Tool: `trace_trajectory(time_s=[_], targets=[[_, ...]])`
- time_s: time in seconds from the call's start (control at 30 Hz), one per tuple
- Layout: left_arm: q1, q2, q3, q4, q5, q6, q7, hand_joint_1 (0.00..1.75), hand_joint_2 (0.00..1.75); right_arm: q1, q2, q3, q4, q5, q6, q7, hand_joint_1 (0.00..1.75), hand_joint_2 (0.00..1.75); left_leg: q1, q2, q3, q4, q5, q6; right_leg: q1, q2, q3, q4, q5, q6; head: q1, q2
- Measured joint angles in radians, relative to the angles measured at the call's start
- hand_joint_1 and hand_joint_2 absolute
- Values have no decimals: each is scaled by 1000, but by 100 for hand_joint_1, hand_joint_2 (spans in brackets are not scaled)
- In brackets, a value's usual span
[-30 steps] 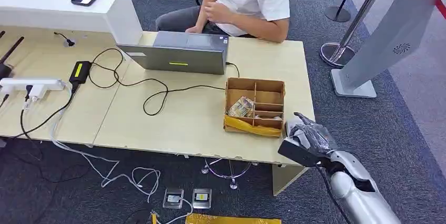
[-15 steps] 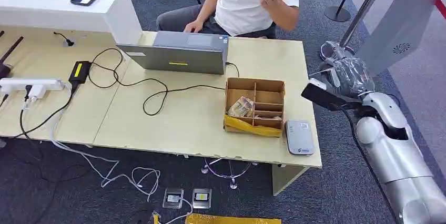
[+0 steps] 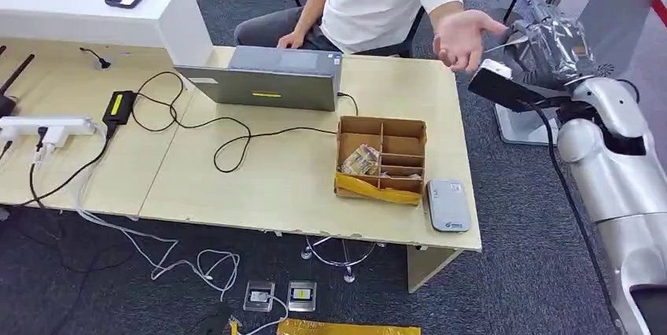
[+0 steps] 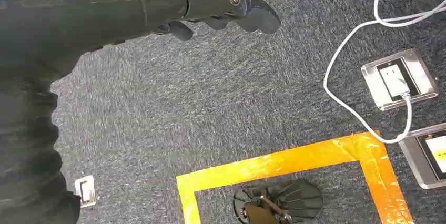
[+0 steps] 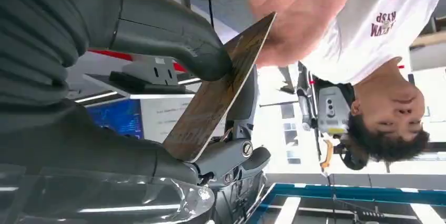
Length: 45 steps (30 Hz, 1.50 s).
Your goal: Pass the card to the sensor for recognition and then transmit it.
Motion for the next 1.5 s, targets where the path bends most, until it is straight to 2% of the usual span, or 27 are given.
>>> trace_trajectory(time_s=[0.1,0.23,0.33,0.57,0.63,0.87,1.3,1.5], targets=[[0,0,0,0,-5,0,0,0,175,-16,2,1,16,0,0,-5,175,175,0,0,0,0,0,0,0,0,0,0,0,0,0,0],[-3,0,0,0,-24,-3,1,0,175,-100,24,11,86,13,3,-42,175,175,0,0,-1,0,0,0,0,0,0,0,0,0,0,0],[-12,0,-1,0,-42,-13,10,0,175,-157,59,38,160,42,1,-55,175,175,1,0,-1,0,0,0,1,0,0,0,0,0,0,0],[-44,0,-18,0,-72,-39,29,0,175,-236,157,100,353,84,-23,-28,175,175,2,-1,0,0,1,-1,2,-1,1,0,0,0,0,0],[-44,1,-18,0,-72,-42,30,0,175,-236,172,109,386,84,-23,-28,0,175,2,-3,0,0,1,-2,2,-3,2,0,0,0,0,0],[-44,10,-18,1,-69,-45,31,0,175,-227,213,134,485,83,-47,-13,0,175,2,-3,0,0,1,-2,2,-3,1,-1,0,0,0,0],[-44,16,-18,1,-69,-53,31,0,175,-219,227,148,539,70,-69,-8,0,175,2,-2,0,0,1,-2,2,-2,1,-1,0,0,0,0],[-40,18,-18,1,-69,-47,32,0,175,-217,233,148,552,16,-158,-44,0,175,2,-2,0,0,1,-2,2,-2,1,-1,0,0,0,0]])
